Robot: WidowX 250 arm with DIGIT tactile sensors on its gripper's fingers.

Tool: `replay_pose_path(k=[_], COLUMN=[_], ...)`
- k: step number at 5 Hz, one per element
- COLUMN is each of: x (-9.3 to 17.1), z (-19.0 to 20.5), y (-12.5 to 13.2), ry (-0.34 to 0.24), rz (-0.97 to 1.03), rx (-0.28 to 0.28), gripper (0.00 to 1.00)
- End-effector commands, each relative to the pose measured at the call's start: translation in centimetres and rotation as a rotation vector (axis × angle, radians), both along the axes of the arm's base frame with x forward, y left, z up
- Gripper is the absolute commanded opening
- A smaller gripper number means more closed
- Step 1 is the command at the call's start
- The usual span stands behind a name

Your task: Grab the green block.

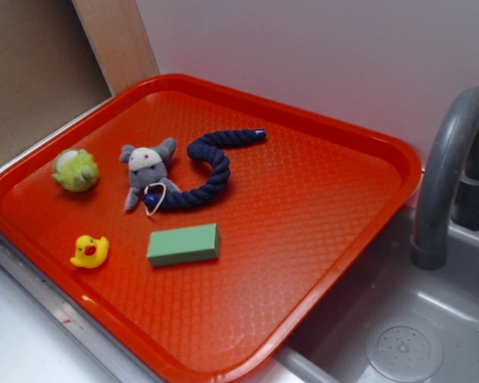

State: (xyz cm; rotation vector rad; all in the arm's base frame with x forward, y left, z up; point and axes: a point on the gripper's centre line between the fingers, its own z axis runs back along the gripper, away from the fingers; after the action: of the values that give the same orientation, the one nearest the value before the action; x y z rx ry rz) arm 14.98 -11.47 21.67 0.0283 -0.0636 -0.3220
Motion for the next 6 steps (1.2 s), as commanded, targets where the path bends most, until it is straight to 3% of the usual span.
replay_pose_path(k=[1,2,5,6], x=[-0.6,-0.4,-0.2,-0.3], z=[-1.6,-4.2,-11.2,-13.1], y=[-9.2,-11.2,-15.1,-15.6], ry=[-0.071,-0.074,0.062,0.115], rz=[-0.443,-0.465,-0.543,-0.55], rx=[-0.011,-0.013,-0.062,-0.046], gripper=[1.0,1.0,1.0,1.0])
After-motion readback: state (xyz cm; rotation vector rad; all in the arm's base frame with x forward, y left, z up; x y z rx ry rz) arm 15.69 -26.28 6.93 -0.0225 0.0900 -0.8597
